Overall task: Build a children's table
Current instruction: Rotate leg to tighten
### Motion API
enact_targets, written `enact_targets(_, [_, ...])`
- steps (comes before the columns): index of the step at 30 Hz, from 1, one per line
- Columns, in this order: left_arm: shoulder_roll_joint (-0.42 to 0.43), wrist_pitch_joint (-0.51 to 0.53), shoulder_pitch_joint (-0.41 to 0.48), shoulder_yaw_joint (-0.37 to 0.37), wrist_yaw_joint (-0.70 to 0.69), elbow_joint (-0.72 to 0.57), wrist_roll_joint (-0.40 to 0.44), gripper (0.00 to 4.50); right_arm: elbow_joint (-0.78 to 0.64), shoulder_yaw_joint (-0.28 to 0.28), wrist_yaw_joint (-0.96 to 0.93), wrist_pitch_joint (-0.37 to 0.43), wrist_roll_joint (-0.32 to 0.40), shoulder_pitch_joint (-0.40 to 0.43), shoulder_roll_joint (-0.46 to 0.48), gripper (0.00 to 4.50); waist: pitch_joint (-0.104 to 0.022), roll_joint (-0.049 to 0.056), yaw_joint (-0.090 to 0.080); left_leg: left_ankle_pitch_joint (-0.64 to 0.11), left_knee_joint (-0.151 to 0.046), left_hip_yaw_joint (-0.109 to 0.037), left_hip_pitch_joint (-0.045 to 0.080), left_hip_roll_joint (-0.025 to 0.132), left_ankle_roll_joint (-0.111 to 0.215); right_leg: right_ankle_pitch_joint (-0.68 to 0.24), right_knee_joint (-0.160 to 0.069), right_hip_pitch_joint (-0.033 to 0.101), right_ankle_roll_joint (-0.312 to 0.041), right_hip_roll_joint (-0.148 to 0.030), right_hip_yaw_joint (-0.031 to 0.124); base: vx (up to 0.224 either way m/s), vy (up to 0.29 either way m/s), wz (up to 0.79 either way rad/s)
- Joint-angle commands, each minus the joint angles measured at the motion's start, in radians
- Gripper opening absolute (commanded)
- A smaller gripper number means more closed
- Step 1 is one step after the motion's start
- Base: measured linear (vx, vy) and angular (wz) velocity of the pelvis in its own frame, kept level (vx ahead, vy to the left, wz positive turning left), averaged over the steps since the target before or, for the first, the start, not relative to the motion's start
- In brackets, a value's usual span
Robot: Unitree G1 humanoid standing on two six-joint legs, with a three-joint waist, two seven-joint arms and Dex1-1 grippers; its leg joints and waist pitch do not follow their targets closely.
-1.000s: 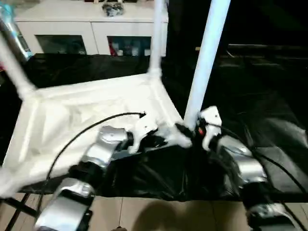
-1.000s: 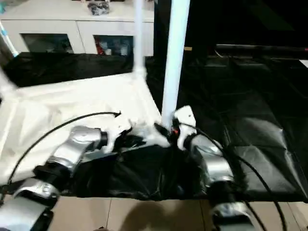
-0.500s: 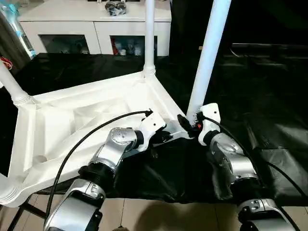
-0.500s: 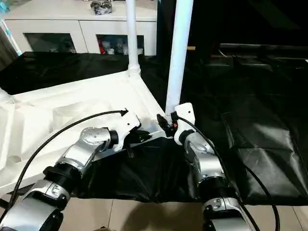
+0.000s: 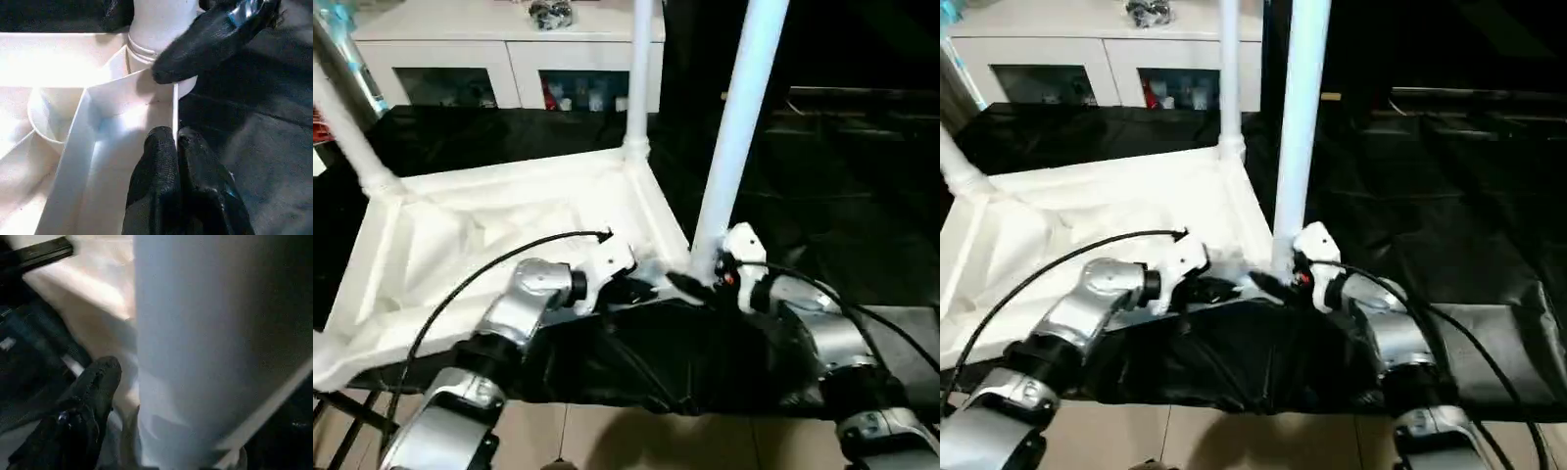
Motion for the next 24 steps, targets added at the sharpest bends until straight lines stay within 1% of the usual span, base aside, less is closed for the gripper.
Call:
enact_targets(1, [-0.012,-0.029,-0.009,-0.020,-0.049,-0.051,-0.043,0.00,-0.036,0.105,0.141,0.043,0.026,0.035,0.006,3.59,-0.052,-0.012,0.007,-0.269,-0.063,-0.010,-0.001,0.048,0.069,-0.304,-0.069,0.042,-0.178,-0.067,0.052,0.000,0.000,0.00])
enact_targets(2, [-0.003,-0.029,-0.010,-0.021,-0.070,-0.053,-0.046,0.00,-0.061,0.123,0.191,0.061,0.040,0.044,-0.011,3.59,-0.053,-0.020,0.008,-0.256,-0.061,-0.009,-0.002,0.047,0.075,-0.280,-0.068,0.043,-0.186,-0.065,0.051,0.000,0.000,0.00])
enact_targets(4, [0.002,-0.029,-0.011,-0.021,-0.082,-0.054,-0.048,0.00,-0.076,0.133,0.220,0.073,0.049,0.048,-0.021,3.59,-0.054,-0.016,0.017,-0.244,-0.059,-0.008,-0.001,0.049,0.075,-0.262,-0.064,0.041,-0.200,-0.068,0.052,0.000,0.000,0.00])
enact_targets(5, [0.008,-0.032,-0.013,-0.022,-0.094,-0.053,-0.048,0.00,-0.092,0.145,0.255,0.086,0.055,0.052,-0.033,3.59,-0.053,-0.018,0.018,-0.245,-0.059,-0.008,-0.001,0.047,0.072,-0.266,-0.064,0.042,-0.202,-0.068,0.051,0.000,0.000,0.00])
enact_targets(6, [0.012,-0.032,-0.014,-0.024,-0.105,-0.053,-0.049,0.00,-0.100,0.154,0.274,0.088,0.056,0.055,-0.041,3.59,-0.053,-0.018,0.018,-0.245,-0.059,-0.008,-0.001,0.047,0.072,-0.266,-0.064,0.042,-0.202,-0.068,0.051,0.000,0.000,0.00])
enact_targets(7, [0.021,-0.035,-0.015,-0.027,-0.130,-0.052,-0.052,0.00,-0.115,0.168,0.311,0.091,0.055,0.059,-0.055,3.59,-0.051,-0.020,0.019,-0.249,-0.060,-0.008,-0.001,0.047,0.070,-0.284,-0.066,0.042,-0.197,-0.068,0.051,0.000,0.000,0.00])
enact_targets(8, [0.025,-0.037,-0.016,-0.030,-0.143,-0.052,-0.051,0.00,-0.122,0.176,0.330,0.096,0.053,0.061,-0.062,3.59,-0.052,-0.019,0.022,-0.247,-0.060,-0.008,0.000,0.048,0.068,-0.294,-0.066,0.042,-0.192,-0.070,0.052,0.000,0.000,0.00])
enact_targets(9, [0.027,-0.037,-0.017,-0.032,-0.151,-0.051,-0.050,0.00,-0.126,0.180,0.344,0.096,0.051,0.062,-0.066,3.59,-0.052,-0.021,0.022,-0.245,-0.059,-0.008,0.000,0.048,0.069,-0.293,-0.066,0.041,-0.191,-0.069,0.052,0.000,0.000,0.00])
enact_targets(13, [0.033,-0.035,-0.021,-0.036,-0.166,-0.053,-0.054,0.00,-0.146,0.187,0.366,0.111,0.058,0.067,-0.079,3.59,-0.053,-0.021,0.025,-0.236,-0.059,-0.008,0.000,0.048,0.065,-0.288,-0.064,0.042,-0.192,-0.070,0.052,0.000,0.000,0.00])
enact_targets(14, [0.036,-0.035,-0.025,-0.037,-0.175,-0.050,-0.058,0.00,-0.164,0.189,0.385,0.135,0.070,0.069,-0.086,3.44,-0.053,-0.023,0.024,-0.233,-0.058,-0.008,0.000,0.047,0.066,-0.285,-0.064,0.042,-0.192,-0.069,0.052,0.000,0.000,0.00])
enact_targets(15, [0.036,-0.035,-0.025,-0.037,-0.175,-0.050,-0.058,0.00,-0.164,0.189,0.385,0.135,0.070,0.069,-0.086,3.34,-0.053,-0.023,0.025,-0.229,-0.058,-0.008,0.000,0.047,0.067,-0.284,-0.063,0.043,-0.191,-0.069,0.052,0.000,0.000,0.00])
enact_targets(16, [0.036,-0.035,-0.028,-0.038,-0.178,-0.047,-0.058,0.00,-0.170,0.191,0.397,0.145,0.075,0.070,-0.090,3.34,-0.054,-0.022,0.027,-0.225,-0.057,-0.008,0.000,0.047,0.067,-0.281,-0.063,0.042,-0.191,-0.070,0.052,0.000,0.000,0.00])
enact_targets(18, [0.036,-0.036,-0.029,-0.038,-0.180,-0.045,-0.058,0.00,-0.174,0.193,0.402,0.150,0.078,0.071,-0.093,3.19,-0.054,-0.023,0.029,-0.224,-0.056,-0.008,0.000,0.047,0.067,-0.286,-0.063,0.042,-0.191,-0.070,0.051,0.000,0.000,0.00])
enact_targets(20, [0.035,-0.036,-0.031,-0.037,-0.182,-0.043,-0.057,0.00,-0.175,0.192,0.406,0.152,0.079,0.071,-0.095,2.92,-0.055,-0.023,0.030,-0.221,-0.056,-0.008,0.001,0.047,0.065,-0.279,-0.062,0.042,-0.193,-0.069,0.051,0.000,0.000,0.00])
enact_targets(21, [0.034,-0.036,-0.032,-0.036,-0.182,-0.041,-0.057,0.00,-0.175,0.191,0.408,0.154,0.078,0.071,-0.095,2.92,-0.055,-0.023,0.031,-0.220,-0.055,-0.008,0.002,0.047,0.065,-0.276,-0.062,0.041,-0.194,-0.069,0.051,0.000,0.000,0.00])
enact_targets(23, [0.033,-0.036,-0.031,-0.033,-0.181,-0.041,-0.055,0.00,-0.177,0.189,0.410,0.156,0.076,0.072,-0.093,2.73,-0.056,-0.024,0.033,-0.212,-0.054,-0.007,0.001,0.047,0.066,-0.264,-0.060,0.042,-0.196,-0.070,0.051,0.000,0.000,0.00])
enact_targets(24, [0.032,-0.036,-0.030,-0.033,-0.179,-0.042,-0.055,0.00,-0.179,0.189,0.406,0.154,0.075,0.073,-0.093,2.73,-0.056,-0.026,0.033,-0.209,-0.053,-0.007,0.000,0.046,0.068,-0.260,-0.060,0.043,-0.196,-0.069,0.051,0.000,0.000,0.00])
